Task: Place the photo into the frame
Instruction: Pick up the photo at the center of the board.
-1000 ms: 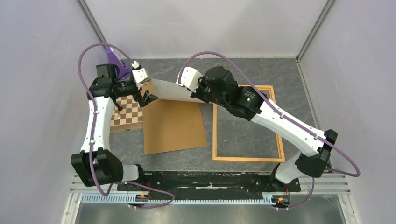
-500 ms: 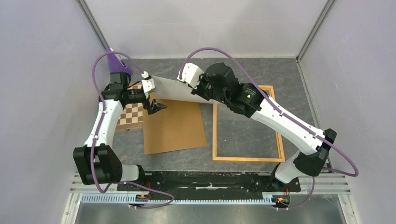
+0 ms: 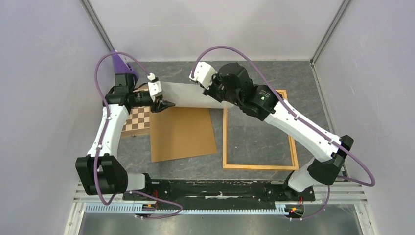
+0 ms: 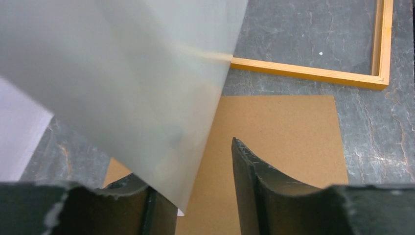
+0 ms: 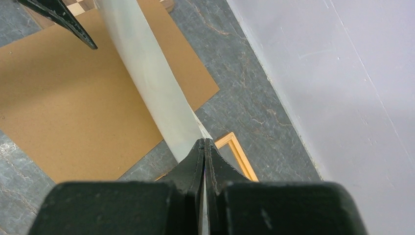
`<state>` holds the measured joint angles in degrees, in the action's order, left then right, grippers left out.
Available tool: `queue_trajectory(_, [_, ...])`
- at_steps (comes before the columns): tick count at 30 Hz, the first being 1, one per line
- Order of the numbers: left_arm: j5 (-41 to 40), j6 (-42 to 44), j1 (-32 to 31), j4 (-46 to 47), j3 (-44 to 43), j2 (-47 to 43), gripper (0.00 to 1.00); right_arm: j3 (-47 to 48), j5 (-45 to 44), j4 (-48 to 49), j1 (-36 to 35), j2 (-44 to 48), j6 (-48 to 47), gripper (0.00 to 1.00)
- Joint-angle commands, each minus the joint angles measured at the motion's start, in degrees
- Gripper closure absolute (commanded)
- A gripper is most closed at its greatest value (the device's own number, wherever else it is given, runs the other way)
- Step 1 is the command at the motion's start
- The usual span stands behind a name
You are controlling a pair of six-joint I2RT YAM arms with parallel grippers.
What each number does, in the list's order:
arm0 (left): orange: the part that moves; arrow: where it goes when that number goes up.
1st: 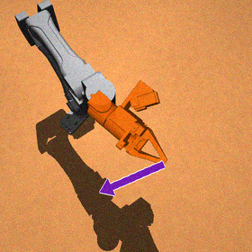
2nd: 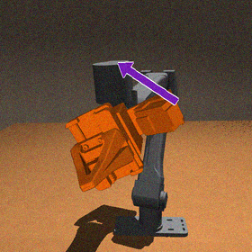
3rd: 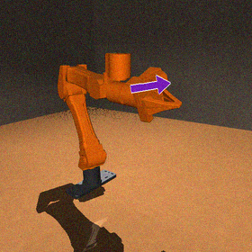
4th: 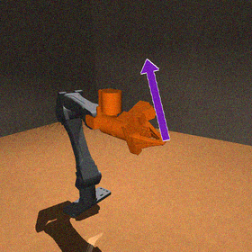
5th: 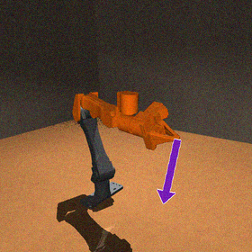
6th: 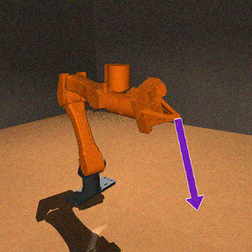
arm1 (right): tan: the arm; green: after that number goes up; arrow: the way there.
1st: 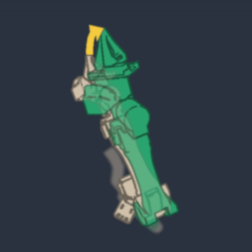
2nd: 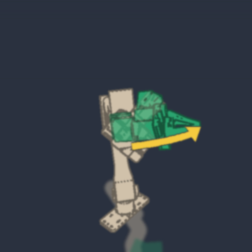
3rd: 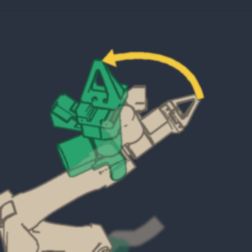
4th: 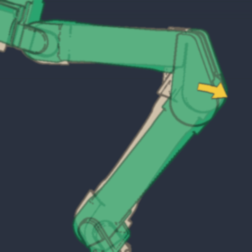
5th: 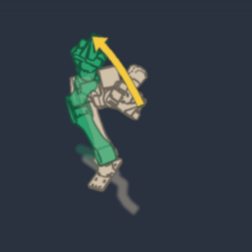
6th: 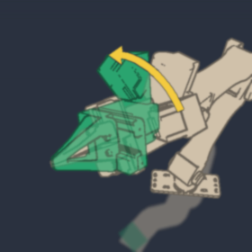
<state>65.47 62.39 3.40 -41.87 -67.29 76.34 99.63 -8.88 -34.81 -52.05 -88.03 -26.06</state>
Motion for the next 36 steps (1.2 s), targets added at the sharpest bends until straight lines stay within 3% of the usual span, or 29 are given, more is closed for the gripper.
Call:
queue_trajectory(1, [3.56, -2.06, -0.04, 0.73, -3.66, -2.15, 0.57, 2.87, -0.31, 1.64, 0.63, 1.85, 0.58, 1.00])
queue_trajectory(2, [3.73, -2.59, -0.01, 0.76, -3.96, -2.19, 0.62, 3.01, -0.37, 1.63, 0.72, 1.90, 0.57, 1.00])
queue_trajectory(5, [4.24, -3.42, 0.01, 0.66, -4.42, -2.54, 0.92, 3.50, -0.43, 1.81, 1.05, 1.98, 0.58, 1.00])
queue_trajectory(6, [4.35, -3.62, 0.01, 0.66, -4.43, -2.77, 0.97, 3.61, -0.41, 1.85, 1.15, 1.98, 0.66, 1.00])
queue_trajectory(9, [4.64, -6.54, -0.04, 1.39, -4.94, -3.32, 0.98, 3.98, -0.62, 1.99, 1.41, 1.93, 0.67, 1.00])
queue_trajectory(11, [4.32, -13.49, 0.01, 5.70, -5.05, -3.86, 0.98, 4.48, -1.21, 2.20, 1.60, 1.97, 0.80, 0.95])
queue_trajectory(12, [4.11, -17.43, 0.00, 8.65, -5.05, -4.22, 0.98, 4.87, -1.68, 2.28, 1.69, 1.96, 0.90, 0.89])
queue_trajectory(14, [3.15, -27.59, 0.01, 16.95, -4.72, -5.06, 0.98, 6.06, -2.95, 3.03, 1.97, 2.27, 1.35, 0.52])
queue_trajectory(16, [2.16, -37.28, 0.10, 24.95, -5.03, -5.50, 0.98, 7.38, -4.51, 3.79, 2.51, 2.99, 1.74, 0.28])
queue_trajectory(18, [1.23, -44.90, 0.12, 30.57, -6.74, -5.37, 0.98, 8.64, -4.71, 4.21, 3.70, 4.28, 2.25, 0.19])
queue_trajectory(24, [1.47, -67.74, 0.12, 33.08, -20.21, -0.29, 0.98, 8.93, -0.91, 4.53, 9.92, 10.14, 5.45, 0.15])
queue_trajectory(29, [2.85, -81.46, -0.01, 34.28, -25.48, 1.85, 0.98, 3.21, 6.70, 5.68, 16.42, 15.01, 9.05, 0.14])
queue_trajectory(36, [3.06, -90.63, -0.60, 33.15, -25.71, -0.13, 0.98, -15.43, 30.03, 17.14, 32.58, 22.71, 18.84, 0.13])
